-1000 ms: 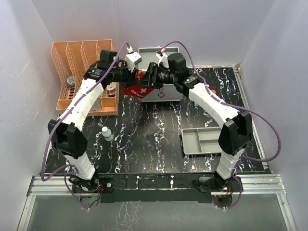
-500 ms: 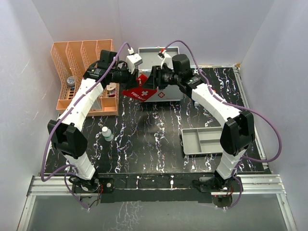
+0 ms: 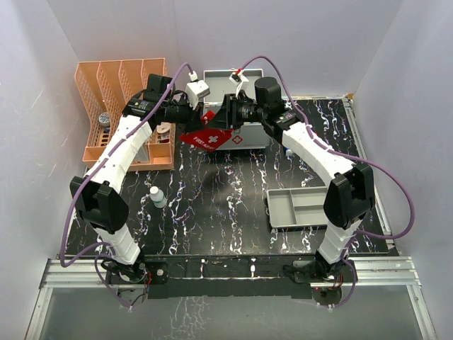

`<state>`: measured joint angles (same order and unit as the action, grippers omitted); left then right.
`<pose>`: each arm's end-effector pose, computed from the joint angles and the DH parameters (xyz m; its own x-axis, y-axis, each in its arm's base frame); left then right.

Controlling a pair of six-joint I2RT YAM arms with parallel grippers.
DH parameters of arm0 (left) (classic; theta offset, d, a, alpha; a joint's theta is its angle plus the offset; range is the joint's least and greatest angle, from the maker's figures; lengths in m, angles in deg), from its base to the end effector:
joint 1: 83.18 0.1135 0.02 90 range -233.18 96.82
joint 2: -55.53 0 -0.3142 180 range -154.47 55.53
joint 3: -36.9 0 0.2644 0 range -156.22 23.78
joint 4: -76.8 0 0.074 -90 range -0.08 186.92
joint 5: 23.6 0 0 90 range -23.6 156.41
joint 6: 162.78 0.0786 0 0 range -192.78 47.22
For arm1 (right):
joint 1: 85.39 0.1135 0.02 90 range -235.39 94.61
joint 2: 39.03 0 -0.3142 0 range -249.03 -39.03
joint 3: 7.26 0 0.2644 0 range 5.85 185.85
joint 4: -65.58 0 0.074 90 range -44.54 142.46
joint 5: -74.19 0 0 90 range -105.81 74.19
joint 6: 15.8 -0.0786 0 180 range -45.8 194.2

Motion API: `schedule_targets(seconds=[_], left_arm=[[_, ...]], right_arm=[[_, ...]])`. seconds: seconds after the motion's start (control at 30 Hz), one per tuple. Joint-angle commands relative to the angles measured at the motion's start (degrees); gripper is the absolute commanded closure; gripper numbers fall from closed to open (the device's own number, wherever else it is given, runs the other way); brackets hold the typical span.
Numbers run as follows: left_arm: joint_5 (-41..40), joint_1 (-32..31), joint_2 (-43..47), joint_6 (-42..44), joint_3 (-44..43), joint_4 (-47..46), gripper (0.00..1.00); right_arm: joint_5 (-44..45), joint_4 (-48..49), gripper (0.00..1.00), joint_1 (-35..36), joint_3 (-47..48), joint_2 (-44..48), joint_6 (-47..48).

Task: Organize the medicine kit
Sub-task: Zip the medicine pouch.

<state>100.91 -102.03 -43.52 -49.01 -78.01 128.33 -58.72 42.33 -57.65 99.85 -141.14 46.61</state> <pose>0.3987 -0.1832 0.4151 -0.2222 0.4268 -0.8766 0.8647 0.5017 0.0251 0.3948 0.2681 0.4025 -0.6686 0.0316 -0.7430 -0.6810 0.3753 0.6288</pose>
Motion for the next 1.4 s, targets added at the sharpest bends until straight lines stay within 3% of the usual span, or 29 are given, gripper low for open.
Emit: schedule_targets(seconds=[0.0,1.37], left_arm=[[1.8,0.1,0.9,-0.3,-2.3,-0.9,1.00],[3.8,0.1,0.6,1.2,-2.6,1.2,1.00]], right_arm=[[-1.4,3.6,0.68,0.1,0.9,0.4,-3.1],[-4.6,4.7,0.71,-0.1,7.3,-5.5,-3.4]])
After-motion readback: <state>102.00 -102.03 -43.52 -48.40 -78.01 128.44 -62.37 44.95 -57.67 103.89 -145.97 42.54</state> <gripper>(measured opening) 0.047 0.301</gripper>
